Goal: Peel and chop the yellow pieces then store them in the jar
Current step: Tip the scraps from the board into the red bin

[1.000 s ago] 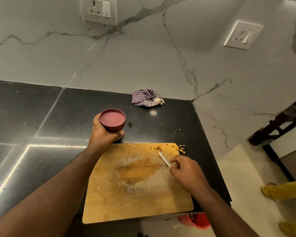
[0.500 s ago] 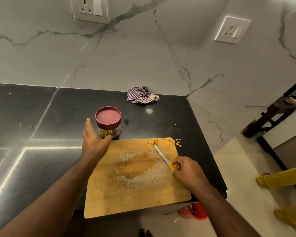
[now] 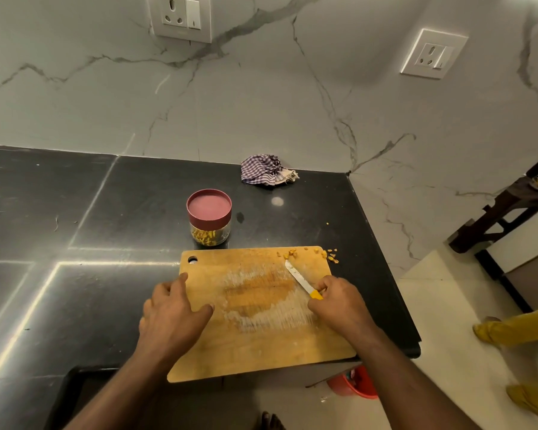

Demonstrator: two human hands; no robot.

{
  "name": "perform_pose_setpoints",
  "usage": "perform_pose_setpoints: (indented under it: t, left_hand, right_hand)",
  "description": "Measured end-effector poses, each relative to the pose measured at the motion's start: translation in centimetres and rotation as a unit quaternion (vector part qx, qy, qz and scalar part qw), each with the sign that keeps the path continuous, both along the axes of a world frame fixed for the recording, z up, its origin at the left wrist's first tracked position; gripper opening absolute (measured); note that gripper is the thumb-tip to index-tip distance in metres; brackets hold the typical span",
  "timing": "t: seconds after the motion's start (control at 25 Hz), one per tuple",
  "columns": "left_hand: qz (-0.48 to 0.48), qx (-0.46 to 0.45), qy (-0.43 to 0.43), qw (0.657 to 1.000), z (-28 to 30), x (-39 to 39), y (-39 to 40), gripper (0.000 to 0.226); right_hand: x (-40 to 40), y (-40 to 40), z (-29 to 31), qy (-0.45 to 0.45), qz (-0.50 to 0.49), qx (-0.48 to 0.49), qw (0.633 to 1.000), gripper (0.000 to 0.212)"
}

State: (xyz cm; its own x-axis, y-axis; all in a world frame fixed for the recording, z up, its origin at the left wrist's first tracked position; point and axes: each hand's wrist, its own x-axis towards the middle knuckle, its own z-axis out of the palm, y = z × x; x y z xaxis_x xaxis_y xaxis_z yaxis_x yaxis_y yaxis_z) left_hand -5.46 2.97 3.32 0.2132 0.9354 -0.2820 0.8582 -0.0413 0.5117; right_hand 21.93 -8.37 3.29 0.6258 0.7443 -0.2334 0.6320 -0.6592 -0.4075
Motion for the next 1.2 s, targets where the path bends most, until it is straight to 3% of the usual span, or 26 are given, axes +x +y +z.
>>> perform_pose_setpoints:
  t: [0.12, 0.24, 0.52, 0.68, 1.08, 1.2]
  left_hand:
    - [-0.004, -0.015, -0.004, 1.0, 0.3, -0.8, -0.5, 0.09]
    - [-0.013, -0.033, 0.0, 0.999, 0.7, -1.1, -0.5, 0.087]
    - [0.109, -0.116, -0.19, 0.969, 1.5, -0.8, 0.6, 0.066]
    - [0.152, -0.158, -0.287, 0.932, 1.3, -0.8, 0.4, 0.032]
    - [0.204, -0.218, -0.401, 0.866, 1.9, -2.0, 0.8, 0.032]
    - [0.207, -0.227, -0.394, 0.866, 1.4, -2.4, 0.9, 0.032]
  right_hand:
    - [1.3, -0.3, 0.4, 0.006, -0.051, 0.084, 0.995, 0.016]
    - [2.2, -0.5, 0.5, 0.007, -0.082, 0.087, 0.993, 0.016]
    - [2.7, -0.4, 0.5, 0.08, -0.16, 0.132, 0.975, 0.014]
    - [2.7, -0.8, 0.5, 0.098, -0.19, 0.158, 0.964, 0.015]
    - [1.4, -1.4, 0.6, 0.124, -0.227, 0.191, 0.947, 0.014]
    - [1.0, -1.8, 1.0, 0.124, -0.225, 0.199, 0.946, 0.016]
